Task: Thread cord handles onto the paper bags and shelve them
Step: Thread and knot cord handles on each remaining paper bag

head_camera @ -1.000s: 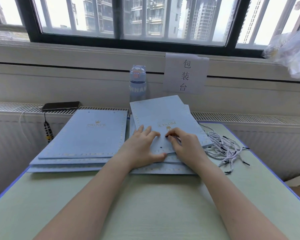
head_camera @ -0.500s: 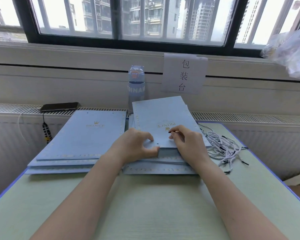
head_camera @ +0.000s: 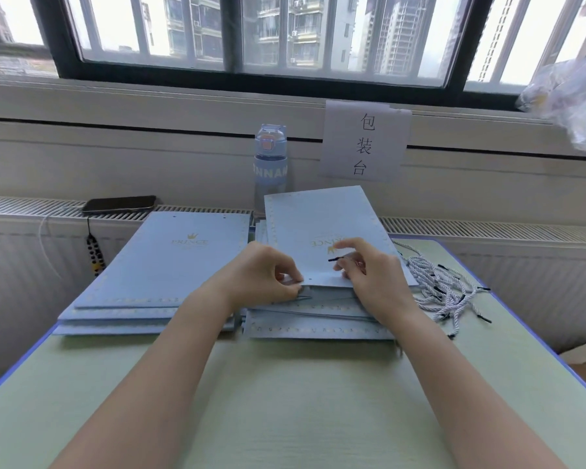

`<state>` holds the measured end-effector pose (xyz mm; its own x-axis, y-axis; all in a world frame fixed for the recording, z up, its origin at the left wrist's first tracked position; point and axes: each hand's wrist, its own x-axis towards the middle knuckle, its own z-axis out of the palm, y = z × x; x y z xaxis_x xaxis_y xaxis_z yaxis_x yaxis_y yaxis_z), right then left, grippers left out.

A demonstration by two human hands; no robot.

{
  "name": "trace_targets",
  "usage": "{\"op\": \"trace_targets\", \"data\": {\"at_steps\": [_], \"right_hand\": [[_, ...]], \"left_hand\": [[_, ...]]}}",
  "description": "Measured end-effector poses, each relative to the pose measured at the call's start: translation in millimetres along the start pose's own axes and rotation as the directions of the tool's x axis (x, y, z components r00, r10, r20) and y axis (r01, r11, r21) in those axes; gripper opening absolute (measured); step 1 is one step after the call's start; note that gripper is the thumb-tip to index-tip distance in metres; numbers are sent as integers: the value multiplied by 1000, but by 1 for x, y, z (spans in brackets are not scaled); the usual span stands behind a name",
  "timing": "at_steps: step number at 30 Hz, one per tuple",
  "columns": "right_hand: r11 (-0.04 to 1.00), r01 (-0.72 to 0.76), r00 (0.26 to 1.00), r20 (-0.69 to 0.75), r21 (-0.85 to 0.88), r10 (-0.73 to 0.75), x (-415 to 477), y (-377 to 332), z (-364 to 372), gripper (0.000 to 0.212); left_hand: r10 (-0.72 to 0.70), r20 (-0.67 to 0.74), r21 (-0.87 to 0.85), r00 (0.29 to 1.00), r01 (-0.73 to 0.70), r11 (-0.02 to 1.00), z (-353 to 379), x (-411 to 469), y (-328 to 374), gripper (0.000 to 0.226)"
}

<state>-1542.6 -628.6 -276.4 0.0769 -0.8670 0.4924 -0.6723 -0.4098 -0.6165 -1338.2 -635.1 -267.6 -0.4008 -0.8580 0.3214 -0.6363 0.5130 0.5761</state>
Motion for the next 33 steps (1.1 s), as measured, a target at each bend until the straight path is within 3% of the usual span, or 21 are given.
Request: {"op": "trace_targets", "data": {"at_steps": [5,9,15,19,22,25,33], "right_hand": [[999,29,999,36,40,-30,-3,-2,10,11],[980,181,982,63,-80,-177,-7,-5,24,14],[947,245,964,154,-208,-216,-5,-9,18,16],[954,207,965,204,-216,-163,-5,-9,21,24],[984,131,987,108,-119,-119,-5,-11,17,25],[999,48,998,29,-11,-48,-3,-13,8,13],[999,-1,994,111,48,-5,-3,-13,0,18]], "left_hand": [[-60,41,-37,997,62,997,0,0,-2,8],[-48,50,-32,998,50,998,0,0,-2,12],[-10,34,-28,999,11,1000,1,-1,-3,12],[22,-1,-11,1000,-22,1000,0,-1,0,10],[60,-70,-48,996,-63,997,0,-2,4,7],[125,-125,-47,984,-132,990,5,-2,6,7],[204,-128,21,971,-203,979,9,1,4,5]]}}
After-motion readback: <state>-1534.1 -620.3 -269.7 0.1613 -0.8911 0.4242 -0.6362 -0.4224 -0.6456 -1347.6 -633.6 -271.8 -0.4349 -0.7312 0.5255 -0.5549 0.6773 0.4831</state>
